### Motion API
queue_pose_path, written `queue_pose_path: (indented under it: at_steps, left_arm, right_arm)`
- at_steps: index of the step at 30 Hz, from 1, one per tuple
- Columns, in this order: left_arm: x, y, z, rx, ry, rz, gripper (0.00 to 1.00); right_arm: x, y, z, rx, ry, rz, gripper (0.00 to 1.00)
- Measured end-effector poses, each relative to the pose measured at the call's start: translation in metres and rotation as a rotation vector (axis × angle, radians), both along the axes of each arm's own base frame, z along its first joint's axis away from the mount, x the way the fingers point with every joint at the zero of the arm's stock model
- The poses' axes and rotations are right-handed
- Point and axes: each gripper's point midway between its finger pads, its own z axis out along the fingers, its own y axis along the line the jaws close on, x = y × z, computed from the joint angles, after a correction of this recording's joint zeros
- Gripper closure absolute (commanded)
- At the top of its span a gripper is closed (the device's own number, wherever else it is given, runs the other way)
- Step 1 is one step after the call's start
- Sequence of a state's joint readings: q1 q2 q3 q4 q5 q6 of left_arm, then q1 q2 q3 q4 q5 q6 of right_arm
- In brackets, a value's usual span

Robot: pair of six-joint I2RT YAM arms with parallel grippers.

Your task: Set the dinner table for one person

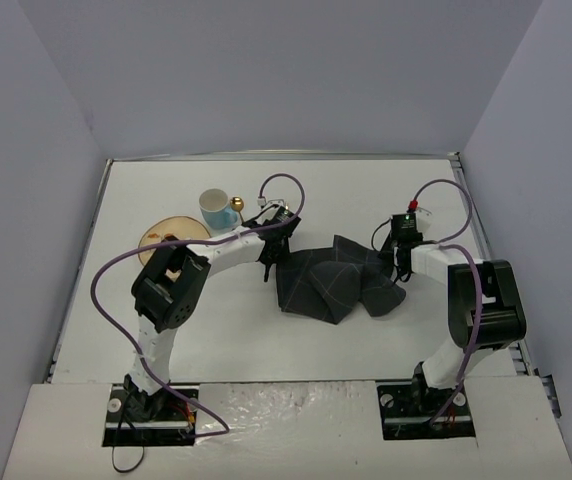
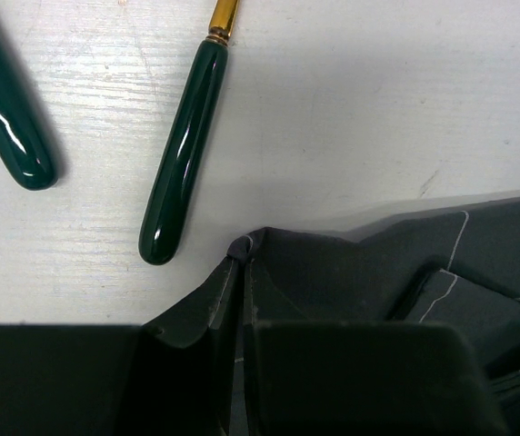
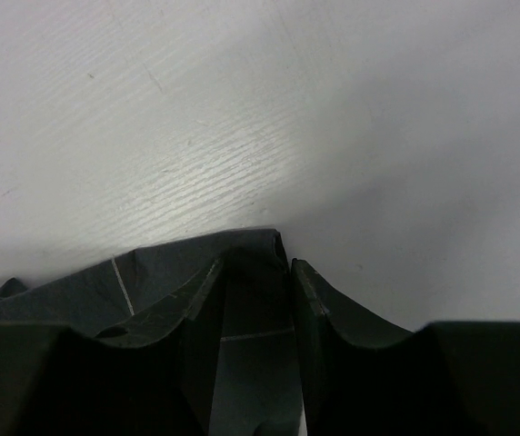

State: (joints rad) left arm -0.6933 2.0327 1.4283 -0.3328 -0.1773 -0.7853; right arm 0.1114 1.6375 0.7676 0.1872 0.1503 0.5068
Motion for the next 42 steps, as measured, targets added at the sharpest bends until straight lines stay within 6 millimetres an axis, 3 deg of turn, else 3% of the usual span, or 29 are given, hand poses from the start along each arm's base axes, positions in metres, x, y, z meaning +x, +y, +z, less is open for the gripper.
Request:
queue_pose_path:
  at_steps: [6,14,16,18,20,22,26,28,30,34,39,42]
  left_arm:
    - [0.000,0.000,0.000,0.002,0.000,-0.001,1.00]
    - [0.000,0.004,0.002,0.026,-0.010,-0.033,1.00]
    - [-0.001,0.011,0.005,0.049,-0.015,-0.045,1.00]
    - [0.000,0.018,0.015,0.073,-0.041,-0.056,1.00]
    - [0.004,0.024,0.035,0.089,-0.090,-0.071,1.00]
    - [0.010,0.029,0.068,0.090,-0.171,-0.088,1.00]
    - [0.019,0.036,0.153,0.050,-0.374,-0.092,1.00]
    - [0.021,0.041,0.191,0.030,-0.465,-0.087,1.00]
    - [0.023,0.045,0.223,0.014,-0.548,-0.078,1.00]
    - [0.022,0.057,0.266,0.010,-0.663,-0.058,1.00]
    - [0.015,0.070,0.289,0.014,-0.731,-0.044,1.00]
    - [0.005,0.080,0.297,0.012,-0.755,-0.041,1.00]
  right_arm:
    - [0.009,0.002,-0.002,-0.012,0.005,-0.005,1.00]
    - [0.014,0.001,0.003,-0.045,0.027,0.022,1.00]
    - [0.014,0.000,0.011,-0.057,0.025,0.035,1.00]
    - [0.018,-0.001,0.032,-0.072,-0.014,0.053,1.00]
    - [0.025,-0.002,0.066,-0.088,-0.091,0.069,1.00]
    - [0.032,-0.004,0.114,-0.107,-0.204,0.079,1.00]
    - [0.039,-0.010,0.223,-0.145,-0.468,0.079,1.00]
    - [0.035,-0.013,0.260,-0.163,-0.564,0.071,1.00]
    - [0.030,-0.017,0.279,-0.180,-0.614,0.067,1.00]
    - [0.027,-0.019,0.286,-0.198,-0.630,0.067,1.00]
    - [0.020,-0.025,0.293,-0.218,-0.638,0.052,1.00]
    - [0.006,-0.032,0.313,-0.230,-0.687,0.023,1.00]
